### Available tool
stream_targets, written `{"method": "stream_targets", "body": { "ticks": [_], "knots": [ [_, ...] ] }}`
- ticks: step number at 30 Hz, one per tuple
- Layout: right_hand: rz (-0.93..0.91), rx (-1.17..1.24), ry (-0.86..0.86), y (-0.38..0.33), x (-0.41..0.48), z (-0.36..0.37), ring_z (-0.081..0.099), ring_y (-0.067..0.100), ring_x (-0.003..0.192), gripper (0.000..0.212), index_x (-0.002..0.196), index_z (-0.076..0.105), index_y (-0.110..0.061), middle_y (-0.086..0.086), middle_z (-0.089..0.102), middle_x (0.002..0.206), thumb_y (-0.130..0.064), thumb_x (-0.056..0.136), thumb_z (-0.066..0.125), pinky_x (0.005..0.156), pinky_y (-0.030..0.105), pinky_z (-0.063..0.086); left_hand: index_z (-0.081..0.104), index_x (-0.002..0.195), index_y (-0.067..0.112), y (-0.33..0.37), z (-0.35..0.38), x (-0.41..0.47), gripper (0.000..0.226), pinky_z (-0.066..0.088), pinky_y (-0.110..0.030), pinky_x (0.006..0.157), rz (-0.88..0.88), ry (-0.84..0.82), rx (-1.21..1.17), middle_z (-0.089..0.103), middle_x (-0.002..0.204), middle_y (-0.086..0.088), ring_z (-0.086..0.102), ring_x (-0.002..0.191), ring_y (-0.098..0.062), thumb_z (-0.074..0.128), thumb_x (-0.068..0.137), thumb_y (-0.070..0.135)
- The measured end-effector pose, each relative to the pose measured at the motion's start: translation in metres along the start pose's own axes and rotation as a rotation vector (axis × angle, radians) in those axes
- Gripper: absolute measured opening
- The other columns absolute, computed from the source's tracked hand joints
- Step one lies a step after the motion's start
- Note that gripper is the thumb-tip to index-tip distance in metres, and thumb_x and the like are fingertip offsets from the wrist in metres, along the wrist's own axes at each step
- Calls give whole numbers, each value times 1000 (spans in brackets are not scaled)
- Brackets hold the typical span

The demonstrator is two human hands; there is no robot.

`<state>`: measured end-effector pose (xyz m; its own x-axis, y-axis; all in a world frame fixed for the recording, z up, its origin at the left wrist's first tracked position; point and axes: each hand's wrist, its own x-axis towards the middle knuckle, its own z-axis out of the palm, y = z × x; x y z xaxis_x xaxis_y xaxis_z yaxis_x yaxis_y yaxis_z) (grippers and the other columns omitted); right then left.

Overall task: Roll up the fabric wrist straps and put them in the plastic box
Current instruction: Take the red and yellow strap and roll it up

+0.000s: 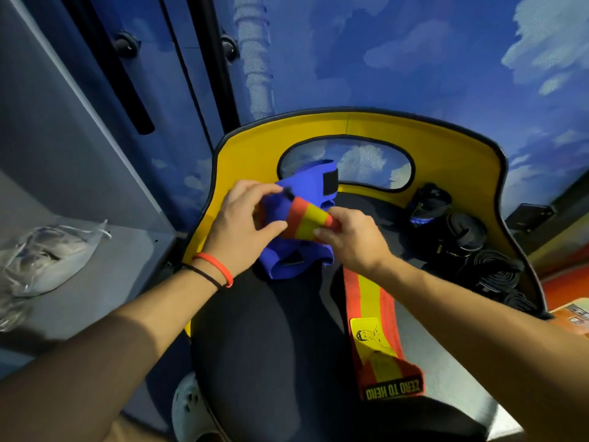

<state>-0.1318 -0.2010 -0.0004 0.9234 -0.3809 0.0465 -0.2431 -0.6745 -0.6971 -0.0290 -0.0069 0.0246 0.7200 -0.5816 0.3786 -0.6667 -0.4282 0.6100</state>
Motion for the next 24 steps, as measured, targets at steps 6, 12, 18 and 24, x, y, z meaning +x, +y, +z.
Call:
{"method": "stream_targets", "body": {
  "ticks": [6,12,18,24],
  "knots": [
    [378,776,-143,-2,-10,-24,69,12,61,7,92,62,-15,13,72,81,-14,97,66,63,25,59,71,102,17,11,2,-7,26,52,-39,91,-664,-296,-258,72,103,-3,68,103,-23,53,102,35],
    [383,947,-379,-11,-30,-24,72,16,78,9,106,66,-16,13,75,93,-22,100,62,73,25,56,67,117,12,27,17,-13,55,56,-39,86,-1060,-466,-785,75,111,-11,72,102,-23,44,100,59],
    [286,675,-733,-2,-45,-32,71,18,88,11,105,69,-12,13,73,97,-10,94,68,89,32,55,71,98,11,16,30,-11,13,54,-23,51,-1017,-296,-806,76,86,-9,66,73,-17,59,96,5],
    [346,567,-496,-4,-41,-36,63,18,75,32,101,64,-11,18,67,103,16,90,51,61,23,48,69,120,12,13,19,-8,35,60,-33,81,-876,-262,-729,74,111,-14,73,95,-22,73,87,2]
  ]
}}
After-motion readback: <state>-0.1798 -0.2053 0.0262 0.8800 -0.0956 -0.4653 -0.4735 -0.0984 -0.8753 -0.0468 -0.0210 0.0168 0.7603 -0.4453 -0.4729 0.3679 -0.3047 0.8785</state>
